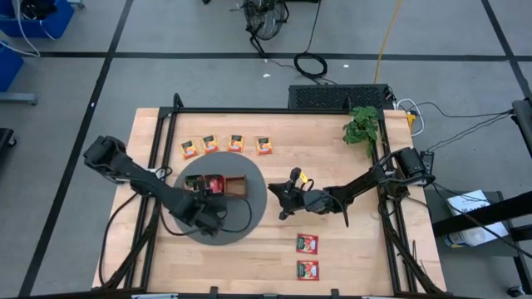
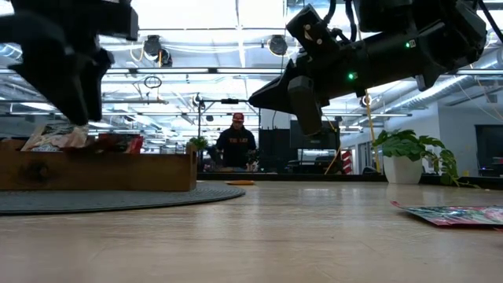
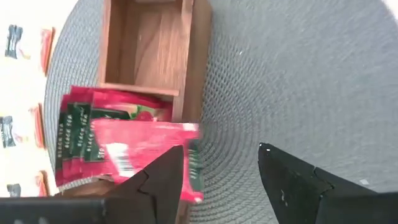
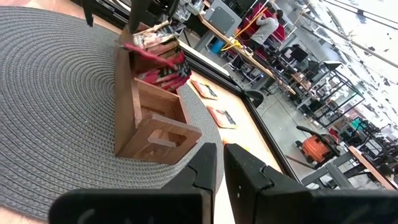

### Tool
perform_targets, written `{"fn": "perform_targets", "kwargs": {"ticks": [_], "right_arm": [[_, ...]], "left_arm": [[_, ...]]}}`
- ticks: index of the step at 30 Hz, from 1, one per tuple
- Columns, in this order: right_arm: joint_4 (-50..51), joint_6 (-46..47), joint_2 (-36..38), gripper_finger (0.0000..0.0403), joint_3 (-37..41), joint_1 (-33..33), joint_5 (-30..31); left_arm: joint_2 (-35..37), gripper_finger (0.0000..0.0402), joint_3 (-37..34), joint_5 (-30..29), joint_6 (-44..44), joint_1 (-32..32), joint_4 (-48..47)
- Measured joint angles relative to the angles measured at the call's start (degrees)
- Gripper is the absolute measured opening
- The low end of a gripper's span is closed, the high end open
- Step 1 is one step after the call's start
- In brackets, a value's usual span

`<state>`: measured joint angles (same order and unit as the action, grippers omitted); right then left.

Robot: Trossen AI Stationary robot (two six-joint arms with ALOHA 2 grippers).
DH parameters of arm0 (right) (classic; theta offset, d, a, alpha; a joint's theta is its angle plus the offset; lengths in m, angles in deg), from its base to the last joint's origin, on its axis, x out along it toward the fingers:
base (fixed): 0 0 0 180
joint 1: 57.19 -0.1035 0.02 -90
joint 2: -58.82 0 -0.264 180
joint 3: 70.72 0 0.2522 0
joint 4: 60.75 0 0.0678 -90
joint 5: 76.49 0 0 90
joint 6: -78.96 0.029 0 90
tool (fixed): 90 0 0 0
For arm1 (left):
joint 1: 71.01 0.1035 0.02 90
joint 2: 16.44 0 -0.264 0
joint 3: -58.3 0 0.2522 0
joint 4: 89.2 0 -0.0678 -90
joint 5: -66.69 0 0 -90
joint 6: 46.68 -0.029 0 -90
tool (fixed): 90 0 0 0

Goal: Pick & Place Tea
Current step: Put the red tea bag into the middle section of the wooden organizer

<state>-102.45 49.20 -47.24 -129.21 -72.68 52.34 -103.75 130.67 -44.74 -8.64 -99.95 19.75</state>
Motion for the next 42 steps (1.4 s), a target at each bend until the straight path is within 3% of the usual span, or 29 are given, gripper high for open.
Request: {"fn": "perform_targets", "kwargs": {"ticks": [6,12,17,20,27,32,38,42], "right_arm": [[0.0,0.0,0.0,0.0018,0.0,0.0,0.0],[0.0,0.1,0.0,0.0018,0.0,0.0,0.0],[0.0,0.1,0.0,0.0018,0.0,0.0,0.0],[0.0,0.1,0.0,0.0018,0.0,0.0,0.0],[0.0,0.1,0.0,0.0018,0.0,0.0,0.0],[0.0,0.2,0.0,0.0018,0.0,0.0,0.0],[0.0,0.2,0.0,0.0018,0.0,0.0,0.0],[0.0,0.2,0.0,0.0018,0.0,0.0,0.0]], "left_arm": [[1.6,0.0209,3.1,-0.9,-2.1,0.0,-4.4],[1.6,0.0209,5.7,-0.6,2.6,-0.2,-8.9],[0.4,0.0209,3.6,4.6,9.3,-0.8,-7.5],[-1.5,0.0209,3.4,10.0,7.7,-1.2,-7.5],[-9.5,0.0176,3.5,4.8,6.9,-4.2,-9.2],[-13.8,0.0148,3.5,6.2,8.2,-4.5,-9.0],[-12.9,0.0136,3.5,7.5,12.5,-4.8,-9.0],[-11.5,0.0136,3.5,2.5,11.4,-5.0,-9.0]]}}
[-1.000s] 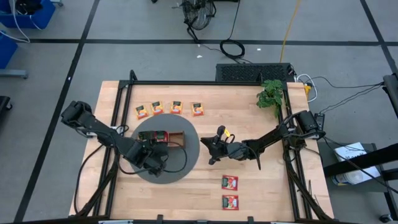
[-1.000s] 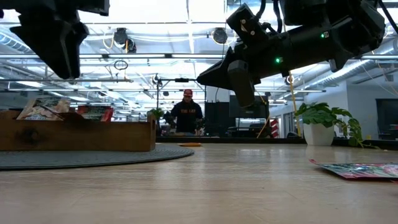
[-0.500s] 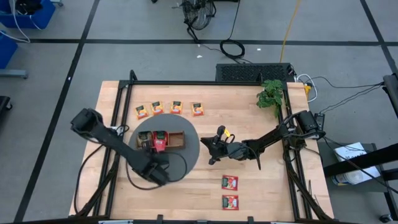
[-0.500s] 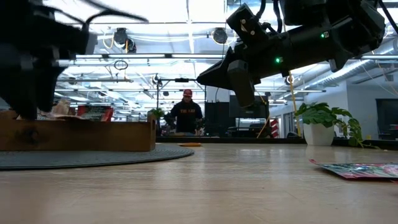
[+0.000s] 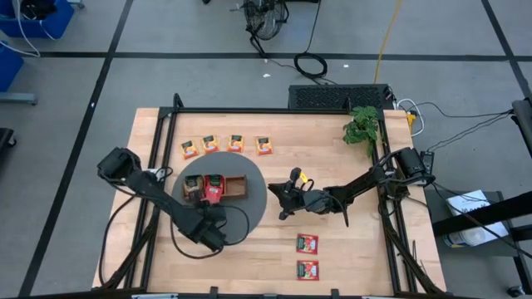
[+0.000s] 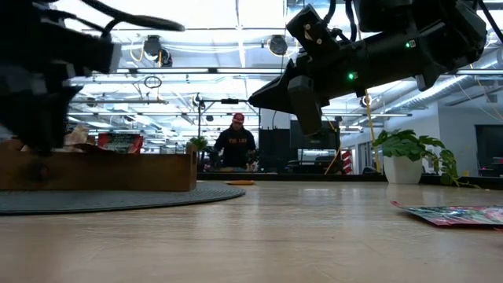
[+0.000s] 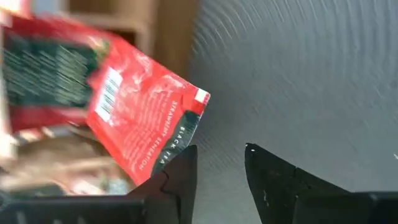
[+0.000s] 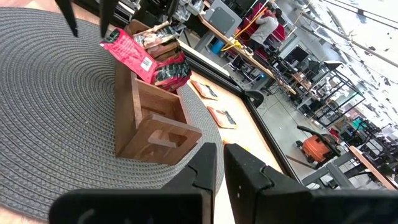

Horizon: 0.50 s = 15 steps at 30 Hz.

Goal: Pick & Place Tea
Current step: Put the red tea bag into the middle section of the wooden organizer

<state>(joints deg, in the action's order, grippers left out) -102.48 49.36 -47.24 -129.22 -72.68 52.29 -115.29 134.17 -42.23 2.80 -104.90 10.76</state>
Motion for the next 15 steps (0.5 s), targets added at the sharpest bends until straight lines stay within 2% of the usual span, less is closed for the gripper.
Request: {"fn": "perform_targets", "kwargs": {"ticks": [4,10,15], "right_arm": [[0.0,0.0,0.0,0.0018,0.0,0.0,0.0],[0.0,0.0,0.0,0.0018,0.0,-0.4,0.0],[0.0,0.0,0.0,0.0018,0.0,-0.4,0.0]], "left_arm": [[0.4,0.0136,0.0,-7.3,-1.5,0.0,-0.4],[0.4,0.0136,0.0,-9.9,-1.3,1.0,-3.1],[0.4,0.0136,0.0,-9.8,-0.9,1.1,-4.4]]}}
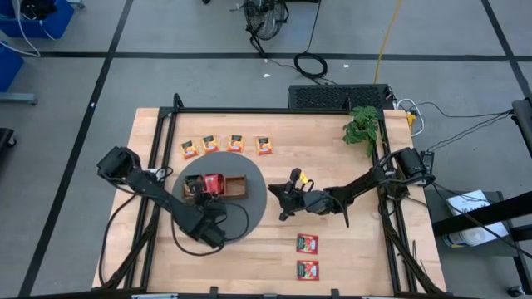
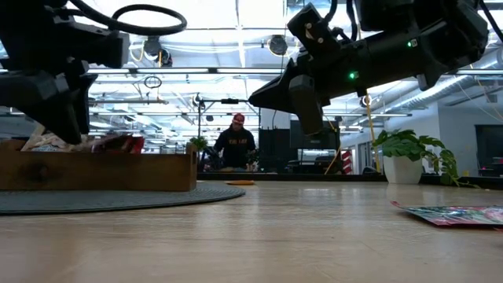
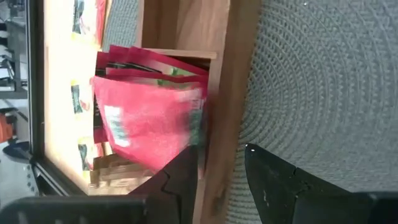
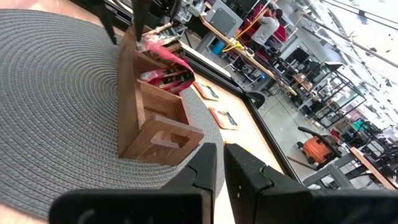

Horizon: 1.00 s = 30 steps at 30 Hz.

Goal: Pick & Place Tea
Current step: Put the red tea bag into the middle section of the wooden organizer

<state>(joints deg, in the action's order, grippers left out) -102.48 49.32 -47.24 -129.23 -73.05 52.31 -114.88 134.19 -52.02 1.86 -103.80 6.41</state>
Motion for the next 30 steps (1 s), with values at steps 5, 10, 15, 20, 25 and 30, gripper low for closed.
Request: {"fn": "perform_targets", "kwargs": {"ticks": [5,10,15,20,25,30], "right_arm": [[0.0,0.0,0.0,0.0018,0.0,0.0,0.0],[0.0,0.0,0.0,0.0018,0.0,0.0,0.0],[0.0,0.0,0.0,0.0018,0.0,0.0,0.0],[0.0,0.0,0.0,0.0018,0.0,0.0,0.0],[0.0,0.0,0.0,0.0018,0.0,0.0,0.0],[0.0,-0.1,0.0,0.0018,0.0,0.0,0.0]], "left_arm": [[0.0,0.0136,0.0,0.1,0.0,0.0,-0.2],[0.0,0.0136,0.0,0.2,0.4,0.0,-0.2],[0.0,0.0136,0.0,0.2,5.1,0.0,1.6],[0.0,0.0136,0.0,0.0,3.0,0.1,3.7],[0.0,0.0136,0.0,-3.3,-1.8,1.1,3.1],[0.0,0.0136,0.0,-9.1,-0.1,2.5,3.3]]}}
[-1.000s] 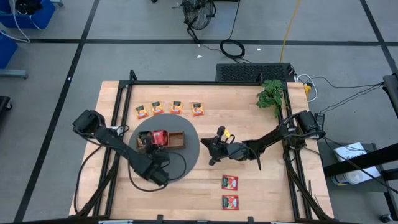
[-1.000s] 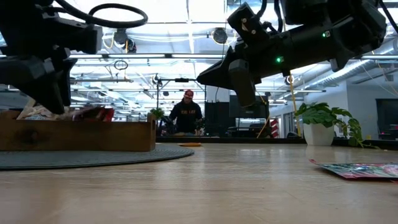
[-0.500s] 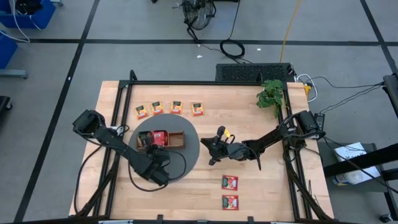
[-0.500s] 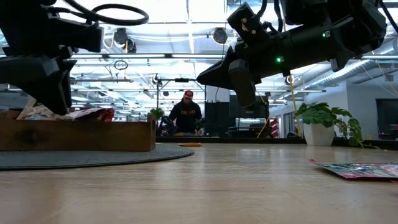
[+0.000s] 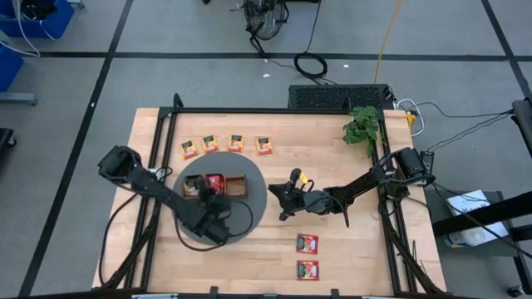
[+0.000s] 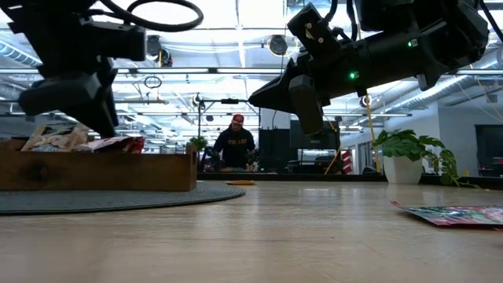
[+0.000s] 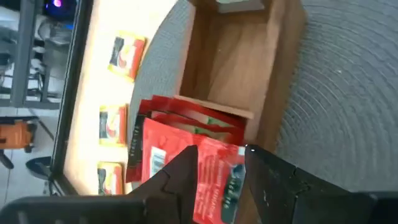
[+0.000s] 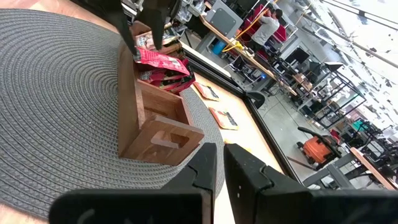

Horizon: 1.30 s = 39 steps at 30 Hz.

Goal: Pick & Place Tea
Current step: Put the red tea bag into the middle section of the wooden organizer

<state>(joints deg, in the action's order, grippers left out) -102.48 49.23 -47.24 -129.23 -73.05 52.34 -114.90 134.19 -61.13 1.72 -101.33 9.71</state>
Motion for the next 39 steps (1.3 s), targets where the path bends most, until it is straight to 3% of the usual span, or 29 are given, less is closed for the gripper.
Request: {"fn": "perform_targets", "kwargs": {"ticks": [6,13,20,24,31,35,39], "right_arm": [[0.0,0.0,0.0,0.0018,0.0,0.0,0.0],[0.0,-1.0,0.0,0.0018,0.0,-0.6,0.0],[-0.9,-1.1,0.0,0.0018,0.0,-0.7,0.0],[-1.3,-1.1,0.0,0.0018,0.0,-0.7,0.0],[-1.2,-1.0,0.0,0.0018,0.0,-0.7,0.0],[-1.2,-0.7,0.0,0.0018,0.0,-0.8,0.1],[-0.8,2.1,0.0,0.0018,0.0,-1.8,0.1]], "left_arm": [[0.0,0.0136,-0.9,0.0,0.3,1.6,0.2],[0.0,0.0136,-6.9,1.7,2.2,2.2,0.0],[0.0,0.0136,-7.7,-1.1,3.0,2.2,0.1],[0.0,0.0136,-5.3,-1.2,2.5,2.1,-0.1],[0.2,0.0136,5.0,-1.7,-2.3,0.0,-0.1],[1.4,0.0136,9.7,-10.3,-5.2,-3.0,0.2],[5.8,0.0136,9.9,-20.1,-6.4,-7.5,1.6]]}}
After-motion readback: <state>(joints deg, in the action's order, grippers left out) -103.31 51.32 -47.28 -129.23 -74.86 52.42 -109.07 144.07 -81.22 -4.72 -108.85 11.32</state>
